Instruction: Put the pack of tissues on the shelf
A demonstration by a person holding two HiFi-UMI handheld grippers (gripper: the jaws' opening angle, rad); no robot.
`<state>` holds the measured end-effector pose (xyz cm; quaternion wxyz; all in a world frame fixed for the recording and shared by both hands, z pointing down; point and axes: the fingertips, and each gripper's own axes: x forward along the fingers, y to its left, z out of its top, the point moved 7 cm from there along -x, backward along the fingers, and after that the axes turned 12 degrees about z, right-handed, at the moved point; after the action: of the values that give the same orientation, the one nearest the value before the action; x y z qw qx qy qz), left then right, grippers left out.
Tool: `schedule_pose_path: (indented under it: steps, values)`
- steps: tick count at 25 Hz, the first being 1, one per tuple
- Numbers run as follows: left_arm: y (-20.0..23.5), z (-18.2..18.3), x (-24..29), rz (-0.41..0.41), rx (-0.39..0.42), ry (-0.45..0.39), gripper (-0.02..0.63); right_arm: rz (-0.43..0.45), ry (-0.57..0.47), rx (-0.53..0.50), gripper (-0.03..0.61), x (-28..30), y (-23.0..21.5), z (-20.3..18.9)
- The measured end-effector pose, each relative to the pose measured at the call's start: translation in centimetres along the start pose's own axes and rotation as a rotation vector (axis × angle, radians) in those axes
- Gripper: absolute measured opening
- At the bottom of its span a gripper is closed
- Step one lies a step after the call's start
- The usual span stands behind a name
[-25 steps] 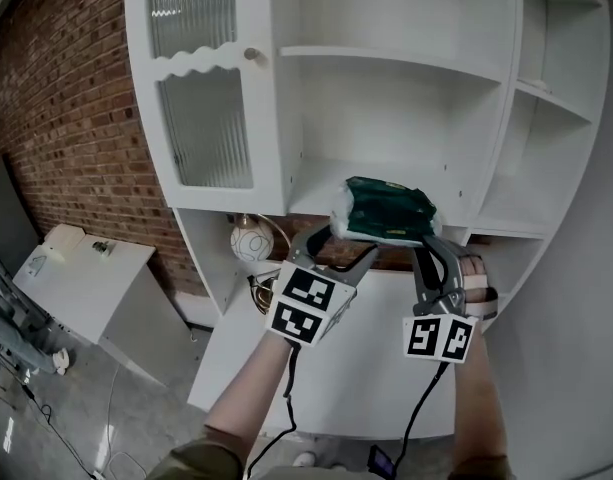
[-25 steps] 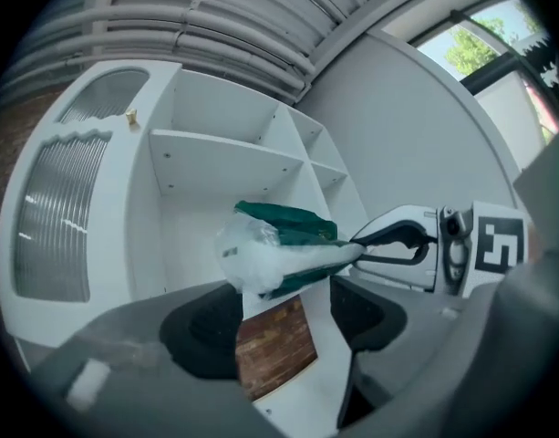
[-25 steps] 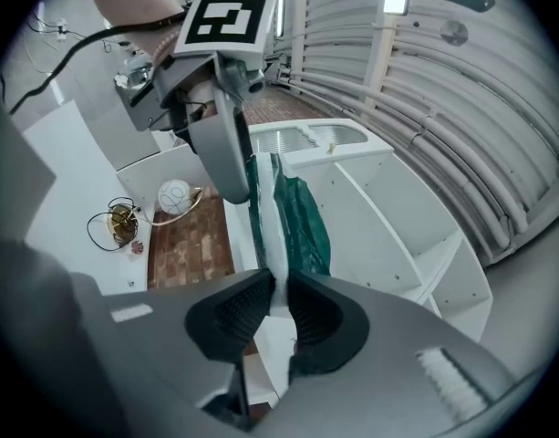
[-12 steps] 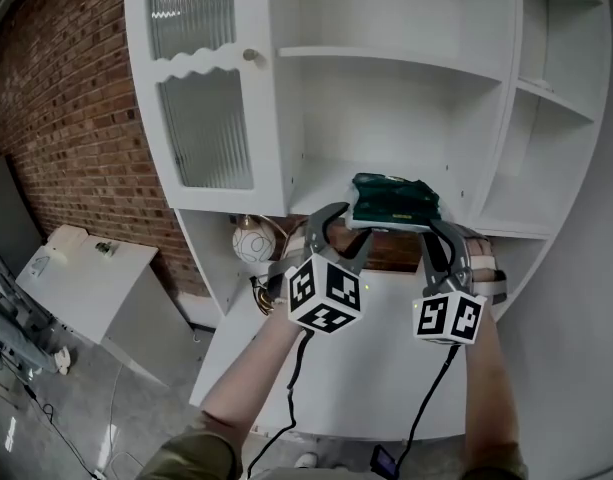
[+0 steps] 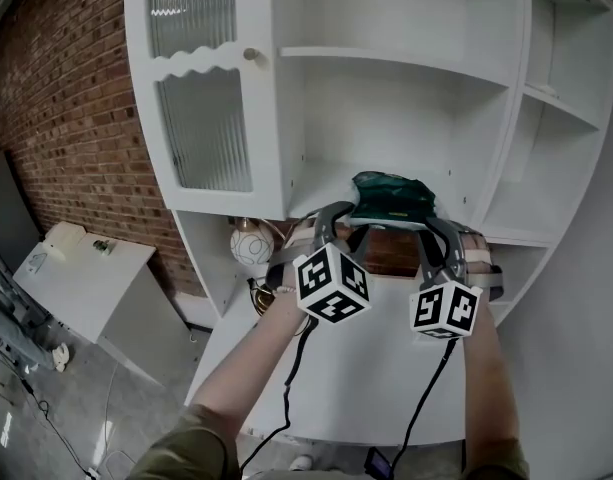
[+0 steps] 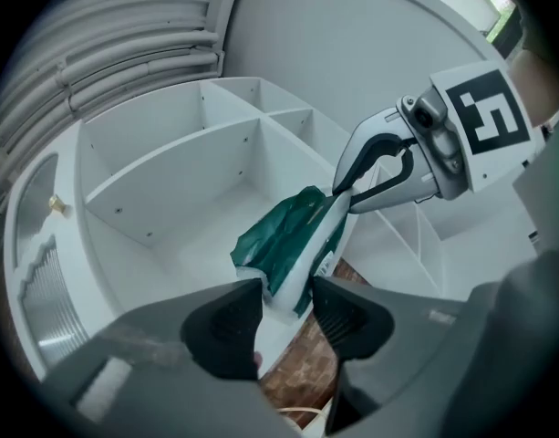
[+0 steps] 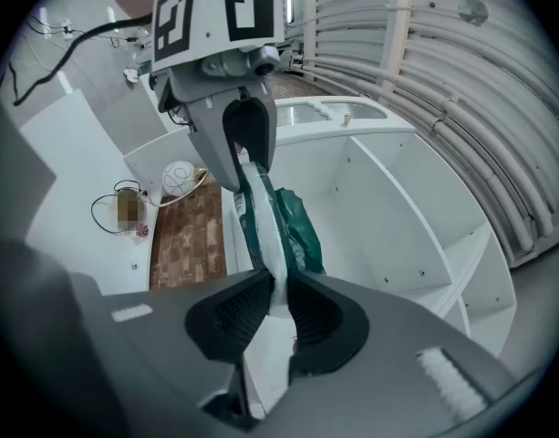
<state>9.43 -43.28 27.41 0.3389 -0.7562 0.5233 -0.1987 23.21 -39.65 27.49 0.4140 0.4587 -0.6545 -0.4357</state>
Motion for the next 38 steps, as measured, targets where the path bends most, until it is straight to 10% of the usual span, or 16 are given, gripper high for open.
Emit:
schedule_pose_path:
  steps: [38]
  values:
    - [0.3,-1.6,7.5,-0.08,0.071,0.138,0.179,0.203,0.1,-0.033,0.072,7.5,-0.9,-2.4]
